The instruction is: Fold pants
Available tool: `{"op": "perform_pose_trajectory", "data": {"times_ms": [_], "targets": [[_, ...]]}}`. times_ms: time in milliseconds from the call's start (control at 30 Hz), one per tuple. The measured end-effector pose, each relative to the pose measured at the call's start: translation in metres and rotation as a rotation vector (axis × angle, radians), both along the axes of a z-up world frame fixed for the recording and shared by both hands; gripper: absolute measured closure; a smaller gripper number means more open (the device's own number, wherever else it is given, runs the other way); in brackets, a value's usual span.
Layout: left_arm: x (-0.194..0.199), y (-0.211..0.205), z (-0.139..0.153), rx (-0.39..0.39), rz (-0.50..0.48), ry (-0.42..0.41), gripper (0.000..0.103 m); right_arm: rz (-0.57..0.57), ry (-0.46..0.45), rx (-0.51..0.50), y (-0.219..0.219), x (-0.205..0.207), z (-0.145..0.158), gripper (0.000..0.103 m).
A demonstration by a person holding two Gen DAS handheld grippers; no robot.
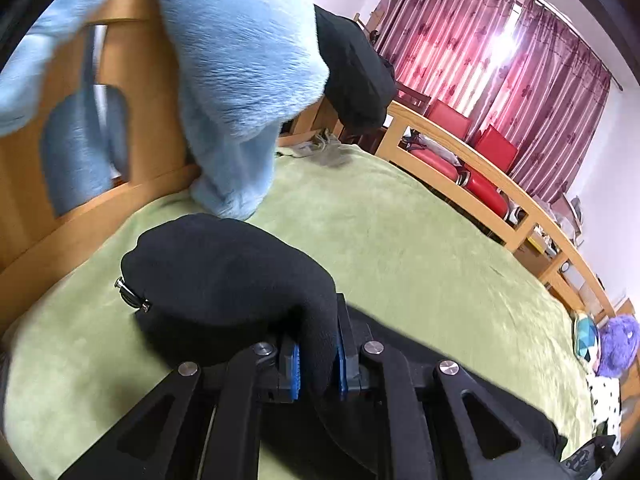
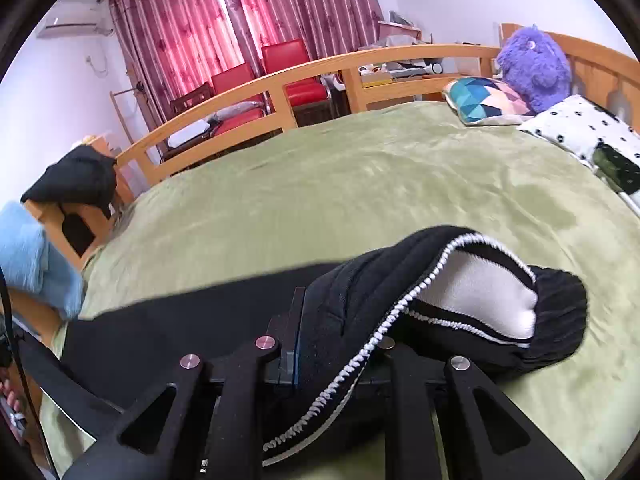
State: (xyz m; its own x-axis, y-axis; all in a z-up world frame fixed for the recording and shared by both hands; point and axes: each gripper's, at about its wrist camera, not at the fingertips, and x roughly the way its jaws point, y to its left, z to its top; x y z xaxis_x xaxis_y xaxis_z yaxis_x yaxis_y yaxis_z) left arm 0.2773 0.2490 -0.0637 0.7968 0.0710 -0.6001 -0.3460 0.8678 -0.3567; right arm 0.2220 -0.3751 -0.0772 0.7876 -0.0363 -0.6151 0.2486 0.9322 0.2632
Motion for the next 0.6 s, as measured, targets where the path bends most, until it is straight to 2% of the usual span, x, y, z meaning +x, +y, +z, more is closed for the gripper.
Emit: {"op": "perform_pose_trajectory", "data": {"times_ms": [200,400,500,533,600], "targets": [[0.069,-0.004,-0.027,0.015,0.001,0.028,0.090,-0.045,0.001,0.017,-0.013,0.078,-0.017,0.087],[0.121,-0.013,-0.073,0.037,-0.013,0.108,0.088,-0.087,0.100,0.014,-0.017,0.144,-0.076,0.086],[0.134,-0.015,-0.090,0.054,-0.012,0.224,0.082,-0.084,0.182,0.025,-0.019,0.158,-0.100,0.076],[0.131,-0.014,-0.090,0.066,-0.012,0.230,0.079,-0.061,0.200,0.012,-0.017,0.157,-0.101,0.074],[0.123,-0.012,-0.082,0.087,-0.008,0.208,0.064,-0.038,0.190,-0.044,-0.010,0.151,-0.093,0.062]]}}
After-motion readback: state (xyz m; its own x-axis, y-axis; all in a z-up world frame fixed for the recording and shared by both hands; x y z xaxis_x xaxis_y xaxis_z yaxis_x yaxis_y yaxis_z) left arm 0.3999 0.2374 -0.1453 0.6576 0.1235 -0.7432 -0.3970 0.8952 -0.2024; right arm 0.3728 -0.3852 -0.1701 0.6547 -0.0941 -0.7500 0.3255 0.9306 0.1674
